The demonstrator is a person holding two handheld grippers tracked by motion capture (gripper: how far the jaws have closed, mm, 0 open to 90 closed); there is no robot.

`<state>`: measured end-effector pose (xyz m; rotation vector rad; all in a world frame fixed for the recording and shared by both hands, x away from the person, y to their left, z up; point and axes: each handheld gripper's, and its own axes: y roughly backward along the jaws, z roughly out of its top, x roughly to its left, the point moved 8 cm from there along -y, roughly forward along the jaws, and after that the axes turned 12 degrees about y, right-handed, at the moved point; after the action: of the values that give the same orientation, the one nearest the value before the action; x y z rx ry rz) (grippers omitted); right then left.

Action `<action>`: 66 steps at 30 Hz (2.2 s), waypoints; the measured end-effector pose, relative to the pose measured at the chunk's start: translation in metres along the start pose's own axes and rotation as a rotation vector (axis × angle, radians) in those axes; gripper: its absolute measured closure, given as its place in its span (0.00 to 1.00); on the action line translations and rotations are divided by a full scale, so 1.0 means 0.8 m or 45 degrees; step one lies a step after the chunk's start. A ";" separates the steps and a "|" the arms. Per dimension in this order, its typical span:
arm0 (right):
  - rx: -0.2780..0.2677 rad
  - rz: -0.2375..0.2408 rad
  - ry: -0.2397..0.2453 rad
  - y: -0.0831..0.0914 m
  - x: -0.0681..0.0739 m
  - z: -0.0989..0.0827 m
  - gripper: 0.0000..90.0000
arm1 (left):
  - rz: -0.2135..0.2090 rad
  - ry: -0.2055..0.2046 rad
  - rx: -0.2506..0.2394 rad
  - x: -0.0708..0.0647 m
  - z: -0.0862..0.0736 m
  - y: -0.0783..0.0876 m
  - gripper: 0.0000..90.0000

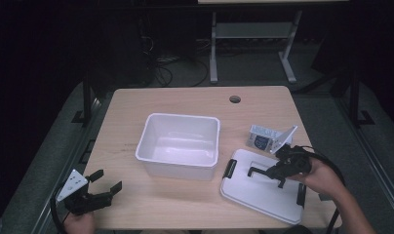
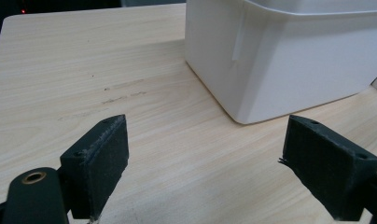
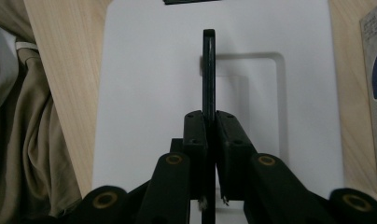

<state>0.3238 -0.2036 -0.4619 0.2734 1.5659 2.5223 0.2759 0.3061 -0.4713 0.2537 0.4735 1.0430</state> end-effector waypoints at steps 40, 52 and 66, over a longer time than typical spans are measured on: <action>-0.029 0.026 -0.007 0.020 0.017 0.001 0.79 | -0.003 -0.001 0.000 0.000 0.001 -0.001 0.15; -0.034 -0.028 -0.001 0.035 0.008 0.007 0.76 | -0.003 -0.001 -0.002 0.000 0.001 -0.001 0.15; -0.026 -0.087 -0.030 0.048 -0.016 0.014 0.70 | -0.001 -0.001 -0.002 0.001 0.001 -0.001 0.15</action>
<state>0.3370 -0.2141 -0.4233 0.2417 1.5134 2.4726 0.2768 0.3065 -0.4712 0.2527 0.4716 1.0427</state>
